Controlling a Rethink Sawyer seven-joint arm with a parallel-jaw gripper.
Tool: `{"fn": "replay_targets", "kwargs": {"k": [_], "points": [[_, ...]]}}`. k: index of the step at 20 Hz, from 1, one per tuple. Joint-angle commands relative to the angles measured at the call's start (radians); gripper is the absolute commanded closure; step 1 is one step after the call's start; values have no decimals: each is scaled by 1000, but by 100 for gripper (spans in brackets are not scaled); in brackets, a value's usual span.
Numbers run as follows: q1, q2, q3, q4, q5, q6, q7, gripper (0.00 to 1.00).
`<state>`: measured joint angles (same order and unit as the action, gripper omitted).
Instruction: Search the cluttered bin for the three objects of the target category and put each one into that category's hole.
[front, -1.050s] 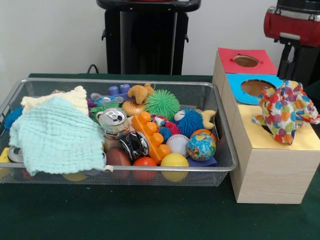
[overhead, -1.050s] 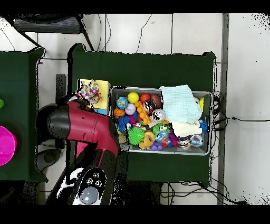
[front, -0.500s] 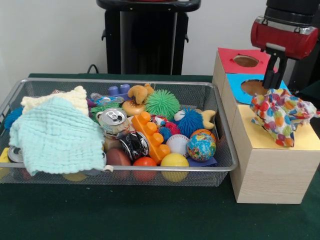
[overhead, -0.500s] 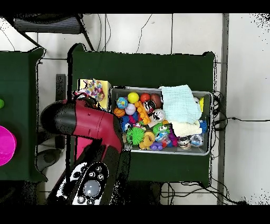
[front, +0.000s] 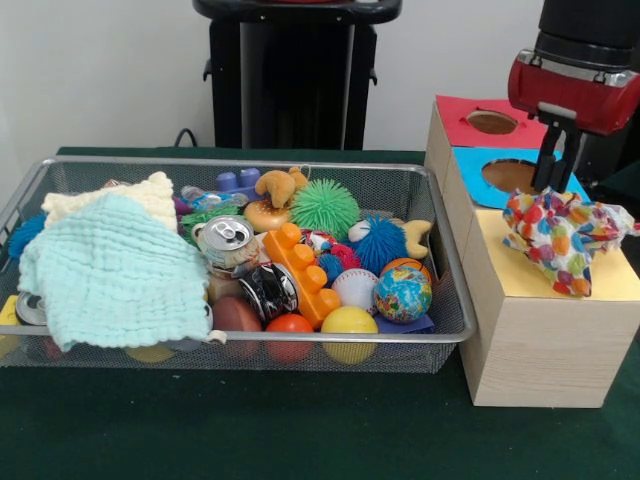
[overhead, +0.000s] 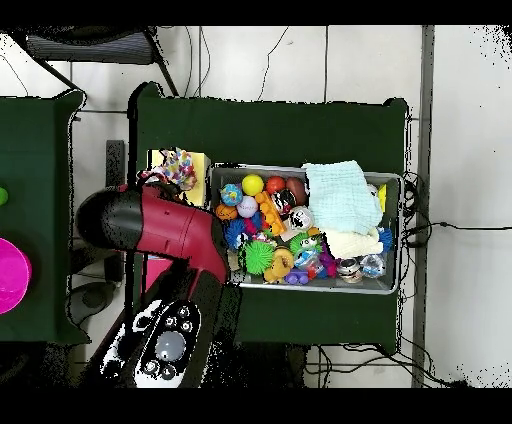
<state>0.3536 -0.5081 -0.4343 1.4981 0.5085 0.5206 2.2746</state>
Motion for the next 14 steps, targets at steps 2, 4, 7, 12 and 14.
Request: {"fn": "replay_targets", "kwargs": {"k": [2, 4, 7, 12, 14], "points": [[1, 63, 48, -31, 78, -43, 310, 100], [4, 70, 51, -36, 89, -47, 312, 100], [4, 83, 52, -48, 103, -57, 310, 100], [-3, 96, 48, -61, 117, -67, 293, 100], [-4, 97, 48, -63, 117, -73, 282, 100]]}}
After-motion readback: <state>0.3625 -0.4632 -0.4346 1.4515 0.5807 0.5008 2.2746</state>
